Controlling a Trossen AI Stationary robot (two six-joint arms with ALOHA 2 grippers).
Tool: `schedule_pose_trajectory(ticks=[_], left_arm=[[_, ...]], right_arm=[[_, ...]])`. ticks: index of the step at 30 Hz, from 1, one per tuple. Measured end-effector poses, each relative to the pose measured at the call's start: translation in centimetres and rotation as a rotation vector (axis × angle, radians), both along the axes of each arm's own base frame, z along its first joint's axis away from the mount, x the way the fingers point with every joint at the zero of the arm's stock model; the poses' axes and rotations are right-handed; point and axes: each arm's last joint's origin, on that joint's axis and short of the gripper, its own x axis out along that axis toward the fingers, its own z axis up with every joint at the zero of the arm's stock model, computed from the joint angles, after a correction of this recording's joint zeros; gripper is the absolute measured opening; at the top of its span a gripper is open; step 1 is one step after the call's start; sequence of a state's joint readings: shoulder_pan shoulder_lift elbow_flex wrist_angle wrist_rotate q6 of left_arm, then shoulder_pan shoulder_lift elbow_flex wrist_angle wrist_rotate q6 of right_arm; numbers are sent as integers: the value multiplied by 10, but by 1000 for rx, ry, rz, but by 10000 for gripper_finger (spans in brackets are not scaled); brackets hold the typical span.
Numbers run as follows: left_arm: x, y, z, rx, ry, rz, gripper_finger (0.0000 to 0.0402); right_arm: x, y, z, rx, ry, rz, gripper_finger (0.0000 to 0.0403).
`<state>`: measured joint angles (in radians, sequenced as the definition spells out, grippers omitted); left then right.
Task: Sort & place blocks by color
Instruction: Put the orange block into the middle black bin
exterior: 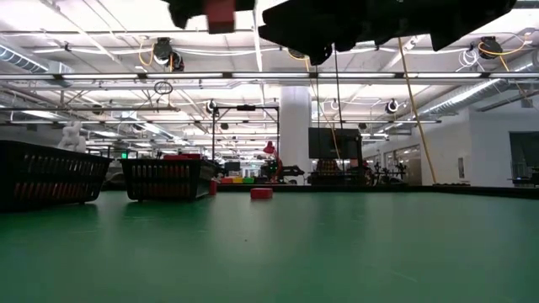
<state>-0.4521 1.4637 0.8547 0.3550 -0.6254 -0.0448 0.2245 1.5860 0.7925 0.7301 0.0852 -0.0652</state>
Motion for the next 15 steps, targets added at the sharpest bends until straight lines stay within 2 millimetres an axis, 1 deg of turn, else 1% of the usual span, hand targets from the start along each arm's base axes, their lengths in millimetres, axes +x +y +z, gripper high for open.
schedule_pose_trajectory(ticks=[4,7,12,15], left_arm=[[-27,7,10,-106,106,34,122],[-47,15,10,-219,210,101,122],[-72,22,-5,-364,406,259,122],[-83,24,-17,-451,537,345,122]], right_arm=[[0,0,-2,-4,16,3,159],[0,0,-1,-3,14,1,159],[0,0,-2,-3,16,2,159],[0,0,-2,-2,15,2,159]])
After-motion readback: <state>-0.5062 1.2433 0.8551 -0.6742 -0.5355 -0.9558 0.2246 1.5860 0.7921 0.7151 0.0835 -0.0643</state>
